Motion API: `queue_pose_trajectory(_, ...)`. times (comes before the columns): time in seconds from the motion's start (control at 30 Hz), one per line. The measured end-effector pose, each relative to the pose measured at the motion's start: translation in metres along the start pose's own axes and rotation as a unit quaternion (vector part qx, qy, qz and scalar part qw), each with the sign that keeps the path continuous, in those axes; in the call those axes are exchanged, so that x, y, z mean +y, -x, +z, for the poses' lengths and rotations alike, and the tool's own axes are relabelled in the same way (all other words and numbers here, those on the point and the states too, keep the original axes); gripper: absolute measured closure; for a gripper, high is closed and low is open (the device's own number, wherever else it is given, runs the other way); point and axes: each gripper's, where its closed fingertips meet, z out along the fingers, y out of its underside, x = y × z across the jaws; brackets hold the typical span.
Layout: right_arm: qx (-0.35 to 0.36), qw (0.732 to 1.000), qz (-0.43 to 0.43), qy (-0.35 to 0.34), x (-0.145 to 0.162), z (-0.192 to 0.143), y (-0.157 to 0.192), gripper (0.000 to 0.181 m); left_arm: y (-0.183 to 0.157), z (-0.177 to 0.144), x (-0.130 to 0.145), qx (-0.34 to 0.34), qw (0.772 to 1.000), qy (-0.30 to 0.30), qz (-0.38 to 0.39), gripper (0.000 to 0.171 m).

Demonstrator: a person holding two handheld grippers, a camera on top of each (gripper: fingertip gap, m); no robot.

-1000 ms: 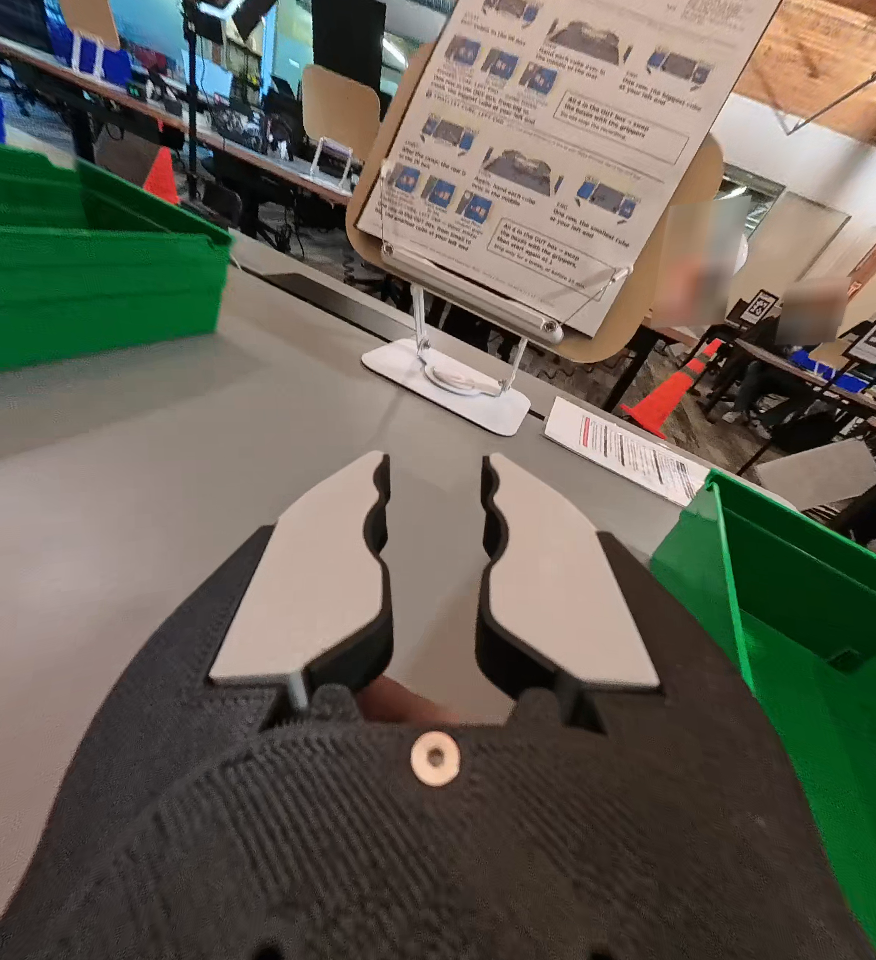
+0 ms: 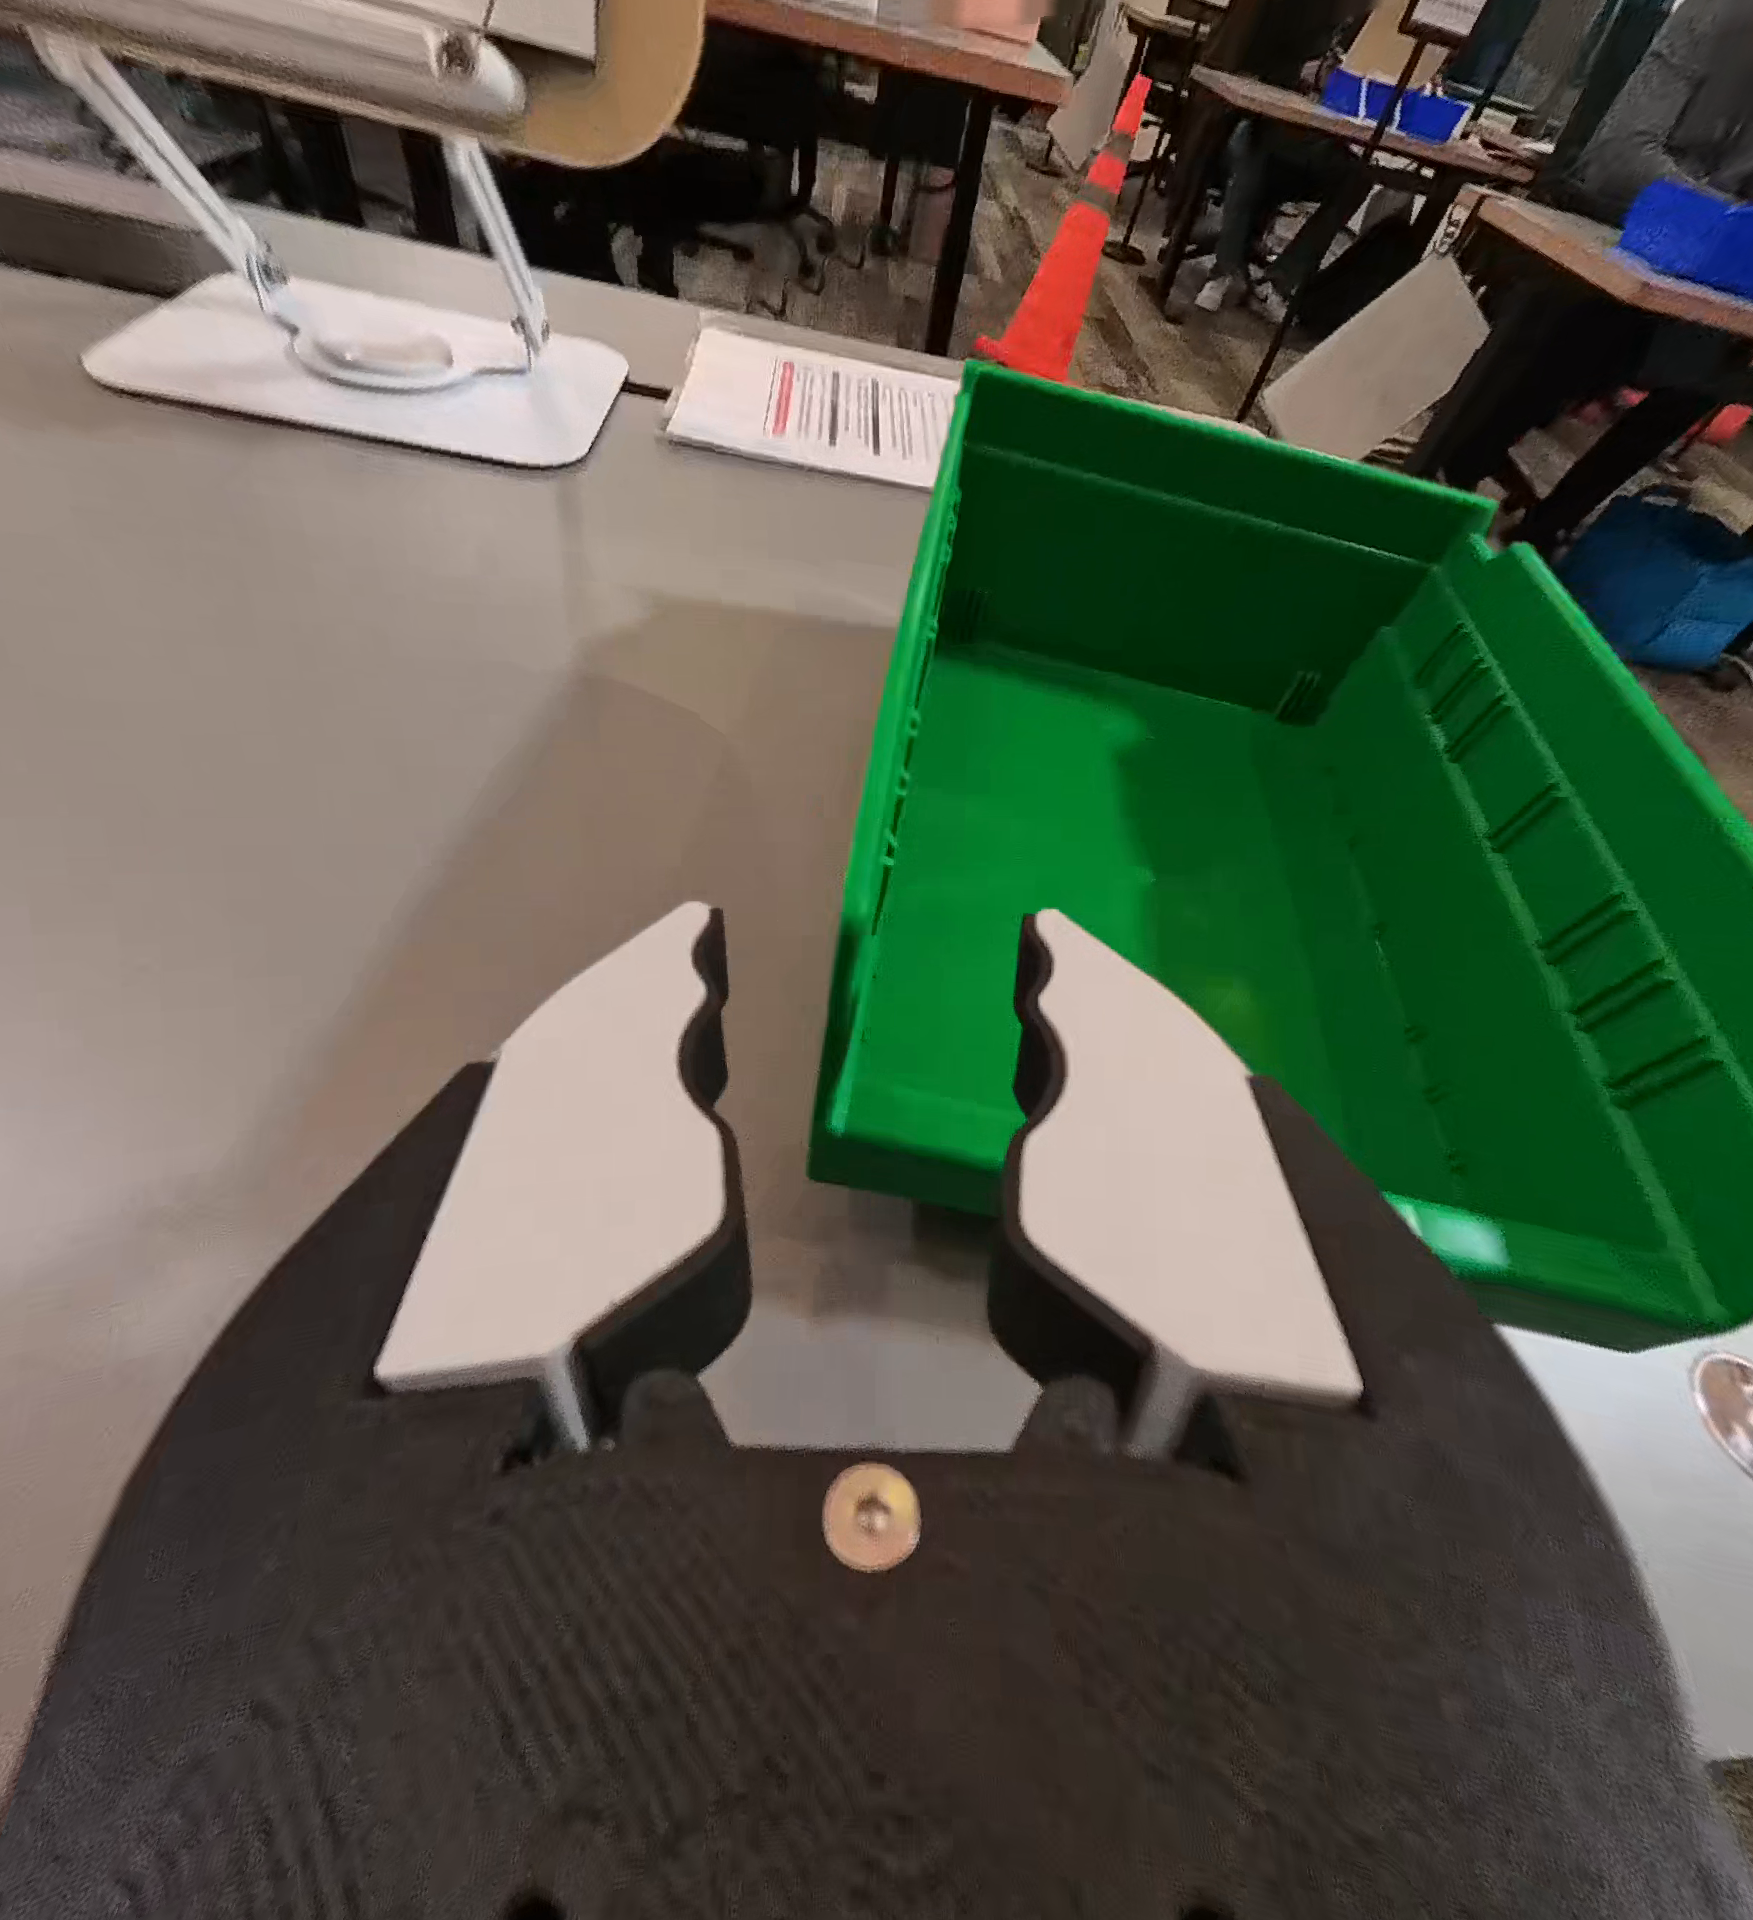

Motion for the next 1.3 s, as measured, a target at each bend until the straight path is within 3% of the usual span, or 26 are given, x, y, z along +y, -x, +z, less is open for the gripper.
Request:
queue_pose_trajectory(0.23,-0.003,0.999,-0.022,0.04,0.013,0.017,-0.002,0.176,-0.004,0.001,-0.004,0.012,1.0,-0.009,-0.002,0.141)
queue_pose_trajectory(0.67,0.004,0.998,-0.025,0.059,0.019,0.007,-0.012,0.177,0.003,0.003,-0.004,0.005,1.0,-0.005,-0.003,0.14)
queue_pose_trajectory(0.73,0.004,1.0,-0.002,0.007,-0.001,-0.001,-0.011,0.17,0.002,0.003,-0.002,0.004,1.0,0.001,0.0,0.141)
queue_pose_trajectory(0.83,-0.012,0.993,0.016,-0.113,-0.045,-0.022,0.0,0.142,0.001,0.001,-0.002,0.004,1.0,0.005,0.007,0.141)
queue_pose_trajectory(0.93,-0.019,0.982,-0.016,-0.189,-0.069,-0.04,0.019,0.14,-0.001,-0.002,-0.004,0.008,1.0,0.0,0.006,0.14)
queue_pose_trajectory(1.03,-0.032,0.976,-0.044,-0.213,-0.075,-0.045,0.038,0.144,0.0,-0.003,-0.005,0.009,1.0,-0.002,0.004,0.14)
queue_pose_trajectory(1.13,-0.067,0.971,-0.014,-0.228,-0.081,-0.047,0.051,0.146,0.003,-0.007,-0.008,0.007,1.0,-0.012,-0.001,0.143)
queue_pose_trajectory(1.3,-0.08,0.967,-0.027,-0.24,-0.083,-0.045,0.059,0.149,0.009,-0.027,-0.029,0.019,0.995,-0.078,-0.052,0.144)
